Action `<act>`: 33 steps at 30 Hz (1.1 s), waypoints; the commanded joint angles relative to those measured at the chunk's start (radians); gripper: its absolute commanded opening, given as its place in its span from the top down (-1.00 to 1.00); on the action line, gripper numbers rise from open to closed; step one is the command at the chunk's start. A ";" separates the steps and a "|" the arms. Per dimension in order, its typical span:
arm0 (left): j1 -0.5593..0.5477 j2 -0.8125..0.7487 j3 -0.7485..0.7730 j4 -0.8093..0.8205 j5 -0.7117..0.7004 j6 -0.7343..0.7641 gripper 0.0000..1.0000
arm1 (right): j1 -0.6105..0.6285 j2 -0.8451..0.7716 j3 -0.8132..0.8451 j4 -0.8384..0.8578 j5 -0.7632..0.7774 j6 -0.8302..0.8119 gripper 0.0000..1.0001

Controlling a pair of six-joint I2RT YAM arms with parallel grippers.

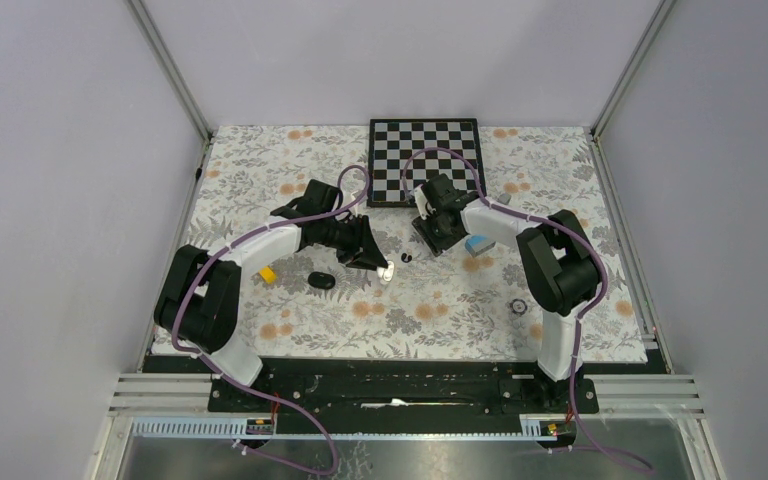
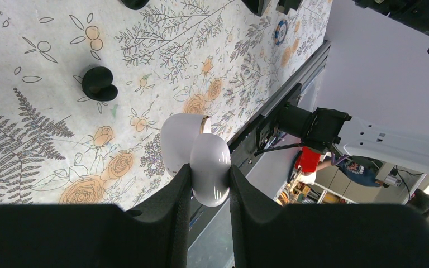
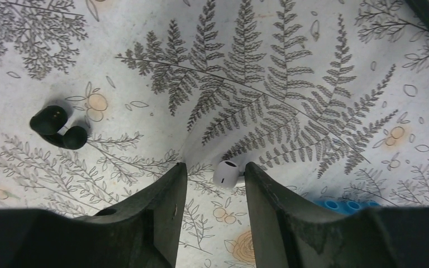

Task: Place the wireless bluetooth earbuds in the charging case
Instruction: Pick up the earbud from the center of the board.

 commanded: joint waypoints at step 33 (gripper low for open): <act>-0.029 -0.007 0.010 0.021 -0.012 -0.003 1.00 | 0.000 -0.057 -0.032 -0.092 -0.088 0.011 0.19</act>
